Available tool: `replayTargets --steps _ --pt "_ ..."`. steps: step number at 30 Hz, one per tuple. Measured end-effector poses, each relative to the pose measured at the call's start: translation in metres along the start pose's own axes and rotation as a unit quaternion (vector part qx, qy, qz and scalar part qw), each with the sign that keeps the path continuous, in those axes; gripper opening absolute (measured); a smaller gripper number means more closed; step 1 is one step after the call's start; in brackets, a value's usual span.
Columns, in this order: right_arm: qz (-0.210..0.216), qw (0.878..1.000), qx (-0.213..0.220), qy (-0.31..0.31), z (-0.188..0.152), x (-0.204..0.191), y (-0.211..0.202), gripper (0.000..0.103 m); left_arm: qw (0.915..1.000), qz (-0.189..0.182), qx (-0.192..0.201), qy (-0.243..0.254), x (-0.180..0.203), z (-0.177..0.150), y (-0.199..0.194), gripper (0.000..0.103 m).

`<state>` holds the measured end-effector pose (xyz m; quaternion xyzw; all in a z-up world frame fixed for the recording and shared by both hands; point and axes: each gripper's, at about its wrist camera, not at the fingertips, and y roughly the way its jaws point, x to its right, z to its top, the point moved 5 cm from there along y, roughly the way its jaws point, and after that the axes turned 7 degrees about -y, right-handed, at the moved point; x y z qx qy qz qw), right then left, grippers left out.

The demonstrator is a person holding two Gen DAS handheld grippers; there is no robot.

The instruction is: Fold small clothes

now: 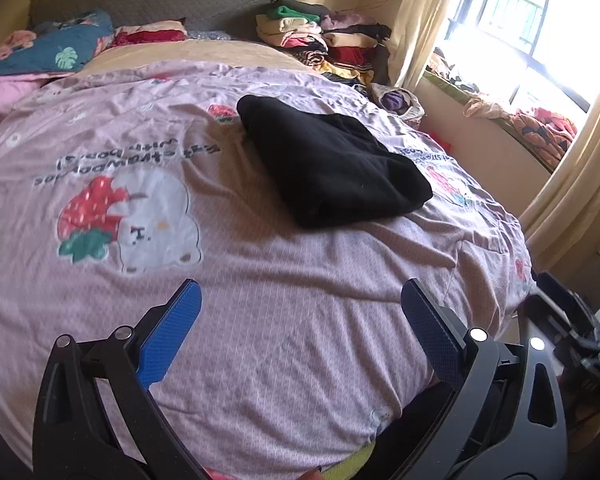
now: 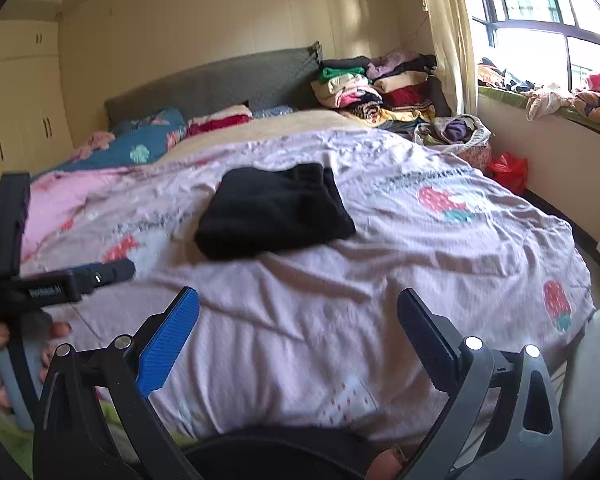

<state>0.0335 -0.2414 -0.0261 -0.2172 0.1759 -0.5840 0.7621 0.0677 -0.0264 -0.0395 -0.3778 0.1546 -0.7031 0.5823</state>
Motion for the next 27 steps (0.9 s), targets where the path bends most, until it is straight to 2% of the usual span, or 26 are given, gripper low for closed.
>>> replayTargets --steps 4,15,27 --pt "-0.003 1.0 -0.011 -0.002 -0.011 -0.003 0.006 0.099 0.9999 0.01 -0.004 -0.004 -0.003 -0.006 0.004 0.094" --pt "-0.015 1.0 -0.011 -0.004 -0.013 -0.002 0.012 0.099 0.9995 0.03 -0.006 0.001 -0.003 -0.013 0.007 0.094" --pt "-0.019 1.0 -0.012 0.002 -0.013 0.002 0.013 0.099 0.9993 0.037 -0.007 -0.003 -0.006 -0.012 0.007 0.094"
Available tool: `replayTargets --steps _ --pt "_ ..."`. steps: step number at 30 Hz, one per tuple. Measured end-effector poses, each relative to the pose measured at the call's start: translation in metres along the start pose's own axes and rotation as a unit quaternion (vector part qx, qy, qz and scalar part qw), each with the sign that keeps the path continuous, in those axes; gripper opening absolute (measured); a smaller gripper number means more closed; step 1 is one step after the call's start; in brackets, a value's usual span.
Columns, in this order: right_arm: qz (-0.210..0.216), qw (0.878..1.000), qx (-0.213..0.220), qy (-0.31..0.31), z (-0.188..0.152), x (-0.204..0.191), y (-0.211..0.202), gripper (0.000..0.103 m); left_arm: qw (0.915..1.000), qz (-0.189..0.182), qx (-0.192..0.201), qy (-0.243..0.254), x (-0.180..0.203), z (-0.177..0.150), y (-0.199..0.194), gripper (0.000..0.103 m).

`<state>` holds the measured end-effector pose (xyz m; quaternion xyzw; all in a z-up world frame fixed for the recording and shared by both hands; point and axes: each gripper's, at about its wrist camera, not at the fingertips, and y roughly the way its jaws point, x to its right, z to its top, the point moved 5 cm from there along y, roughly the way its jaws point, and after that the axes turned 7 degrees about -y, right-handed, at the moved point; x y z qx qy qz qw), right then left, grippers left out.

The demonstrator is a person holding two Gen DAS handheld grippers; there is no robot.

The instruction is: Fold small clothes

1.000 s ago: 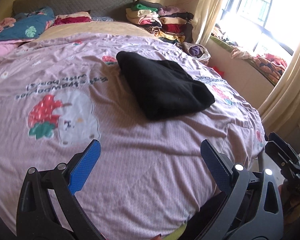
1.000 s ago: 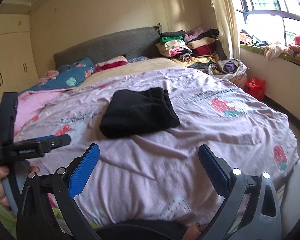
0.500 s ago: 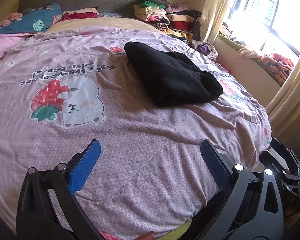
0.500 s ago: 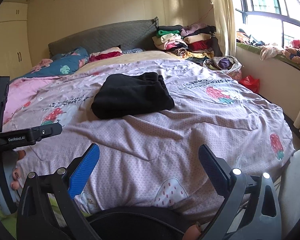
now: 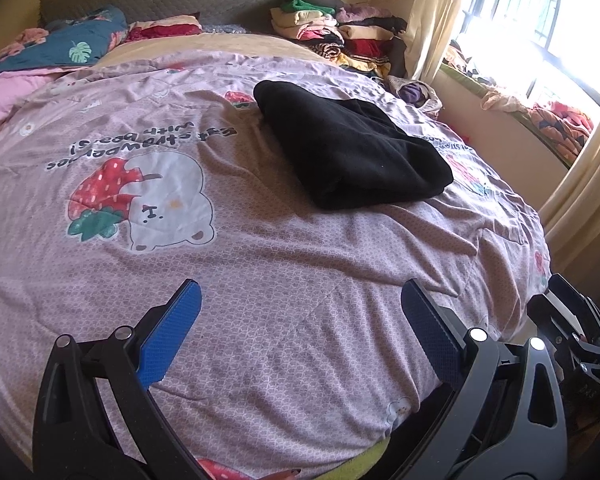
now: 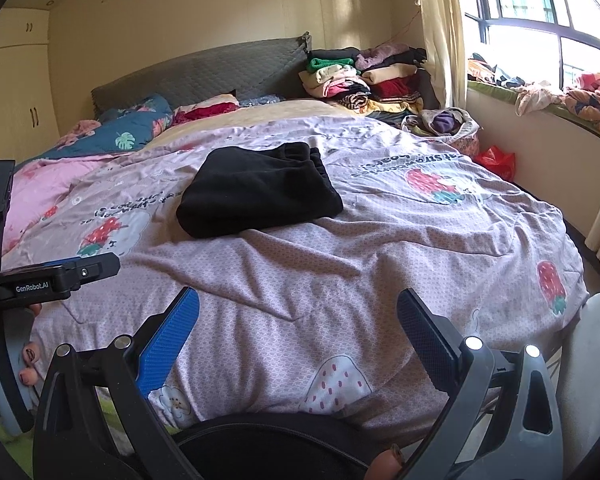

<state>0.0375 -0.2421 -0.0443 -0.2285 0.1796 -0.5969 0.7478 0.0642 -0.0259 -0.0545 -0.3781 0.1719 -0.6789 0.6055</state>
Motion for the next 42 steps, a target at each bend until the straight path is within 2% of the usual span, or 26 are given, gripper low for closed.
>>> replayTargets --steps 42 --pt "0.001 1.0 -0.004 -0.003 -0.0019 -0.0027 0.002 0.099 0.9998 0.017 0.0 0.005 -0.0048 0.0021 -0.0013 0.094"
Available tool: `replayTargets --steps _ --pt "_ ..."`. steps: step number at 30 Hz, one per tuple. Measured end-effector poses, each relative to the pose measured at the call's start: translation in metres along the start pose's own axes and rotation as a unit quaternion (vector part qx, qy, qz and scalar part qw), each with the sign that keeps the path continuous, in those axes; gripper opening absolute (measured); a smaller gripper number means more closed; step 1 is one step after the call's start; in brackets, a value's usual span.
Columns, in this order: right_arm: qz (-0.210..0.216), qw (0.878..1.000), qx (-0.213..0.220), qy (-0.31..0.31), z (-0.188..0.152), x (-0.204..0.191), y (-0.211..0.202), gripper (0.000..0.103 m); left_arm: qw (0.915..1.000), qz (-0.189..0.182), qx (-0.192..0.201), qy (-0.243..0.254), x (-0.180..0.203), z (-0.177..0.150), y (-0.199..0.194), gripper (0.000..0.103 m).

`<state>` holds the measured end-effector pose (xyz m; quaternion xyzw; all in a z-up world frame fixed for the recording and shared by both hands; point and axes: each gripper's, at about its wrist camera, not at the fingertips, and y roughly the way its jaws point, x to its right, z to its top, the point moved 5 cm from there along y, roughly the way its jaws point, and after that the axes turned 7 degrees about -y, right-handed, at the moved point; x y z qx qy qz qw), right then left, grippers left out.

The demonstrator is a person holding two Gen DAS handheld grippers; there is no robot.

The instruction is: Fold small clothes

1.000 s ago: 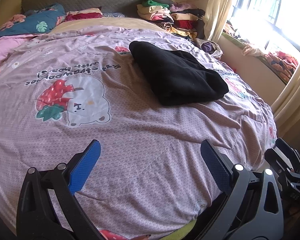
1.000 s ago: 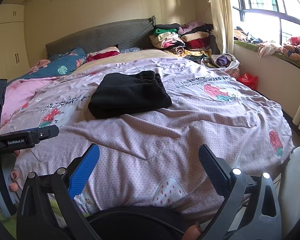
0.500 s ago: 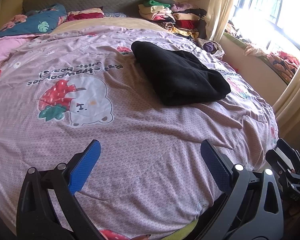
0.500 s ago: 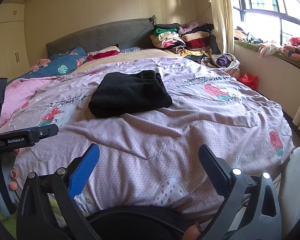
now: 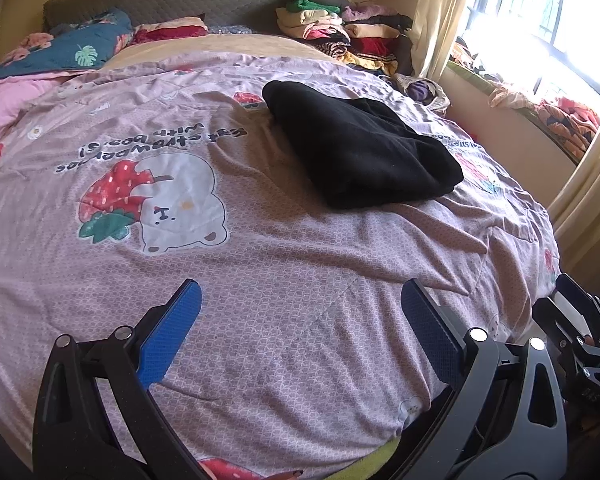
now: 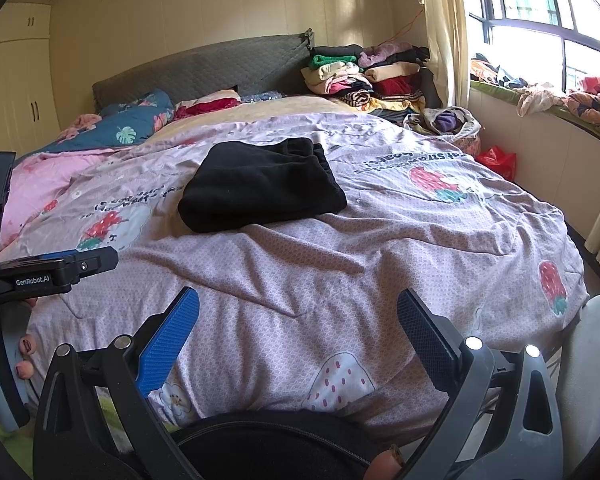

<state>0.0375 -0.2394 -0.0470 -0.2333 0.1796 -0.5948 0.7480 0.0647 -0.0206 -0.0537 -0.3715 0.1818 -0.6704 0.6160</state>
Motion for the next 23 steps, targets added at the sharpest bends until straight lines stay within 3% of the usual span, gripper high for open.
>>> replayTargets --steps 9,12,15,17,19,21,23 --pt "-0.004 1.0 -0.008 0.019 -0.004 0.008 0.002 0.099 0.9999 0.017 0.001 0.004 -0.006 0.001 0.002 0.094" --pt "-0.029 0.999 -0.001 0.043 -0.002 0.028 -0.005 0.099 0.9995 0.031 0.006 -0.003 -0.018 0.007 0.002 0.094" --pt "-0.074 0.993 0.009 0.086 0.0 0.073 -0.02 0.099 0.998 0.057 0.019 -0.019 -0.041 0.021 0.001 0.094" --pt "-0.134 0.983 0.003 0.127 -0.004 0.131 -0.033 0.099 0.9954 0.074 0.03 -0.053 -0.073 0.038 -0.001 0.094" --pt "-0.188 0.968 -0.008 0.165 -0.016 0.186 -0.042 0.099 0.9877 0.111 0.047 -0.1 -0.128 0.063 -0.006 0.094" --pt "-0.25 0.944 -0.024 0.213 -0.037 0.252 -0.052 0.099 0.9727 0.167 0.073 -0.144 -0.194 0.087 -0.017 0.094" --pt "-0.319 0.908 -0.059 0.264 -0.07 0.326 -0.06 0.099 0.9528 0.228 0.086 -0.181 -0.257 0.104 -0.029 0.094"
